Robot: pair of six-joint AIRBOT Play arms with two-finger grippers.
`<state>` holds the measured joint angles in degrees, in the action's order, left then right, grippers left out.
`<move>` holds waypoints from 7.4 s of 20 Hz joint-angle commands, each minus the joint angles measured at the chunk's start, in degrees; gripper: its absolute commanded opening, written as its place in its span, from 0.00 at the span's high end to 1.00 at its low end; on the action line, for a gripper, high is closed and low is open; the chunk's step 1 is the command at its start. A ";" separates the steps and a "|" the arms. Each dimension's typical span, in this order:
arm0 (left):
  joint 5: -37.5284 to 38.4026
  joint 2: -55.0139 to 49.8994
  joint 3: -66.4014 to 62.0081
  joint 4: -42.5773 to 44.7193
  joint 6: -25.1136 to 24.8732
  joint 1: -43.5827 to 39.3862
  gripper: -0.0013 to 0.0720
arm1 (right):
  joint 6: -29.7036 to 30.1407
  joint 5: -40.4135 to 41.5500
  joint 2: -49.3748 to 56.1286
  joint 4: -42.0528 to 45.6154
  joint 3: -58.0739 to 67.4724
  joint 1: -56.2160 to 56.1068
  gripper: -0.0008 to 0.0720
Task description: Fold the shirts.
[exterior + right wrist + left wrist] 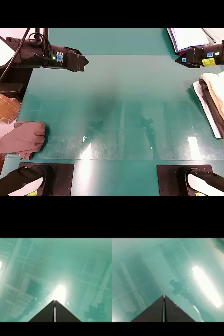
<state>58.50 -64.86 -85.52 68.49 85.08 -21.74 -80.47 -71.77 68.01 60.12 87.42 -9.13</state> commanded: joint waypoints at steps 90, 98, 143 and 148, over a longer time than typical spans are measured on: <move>-7.39 -24.13 20.76 -9.70 1.92 9.75 0.30 | -0.09 -5.22 0.09 6.91 13.94 2.78 0.97; -5.81 -23.74 14.97 -7.34 1.84 8.70 0.95 | -0.33 -12.70 1.31 7.02 13.86 2.78 0.97; 15.06 24.46 -20.70 9.01 -0.04 8.68 0.95 | -3.02 -8.74 -12.26 7.61 26.60 12.17 0.97; 24.63 21.75 -21.11 9.03 -1.77 8.68 0.95 | -3.08 -13.53 -4.07 7.56 37.35 13.33 0.97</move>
<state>76.01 -41.56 -105.80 77.62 84.71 -13.13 -83.46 -82.98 60.23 67.44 119.42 3.51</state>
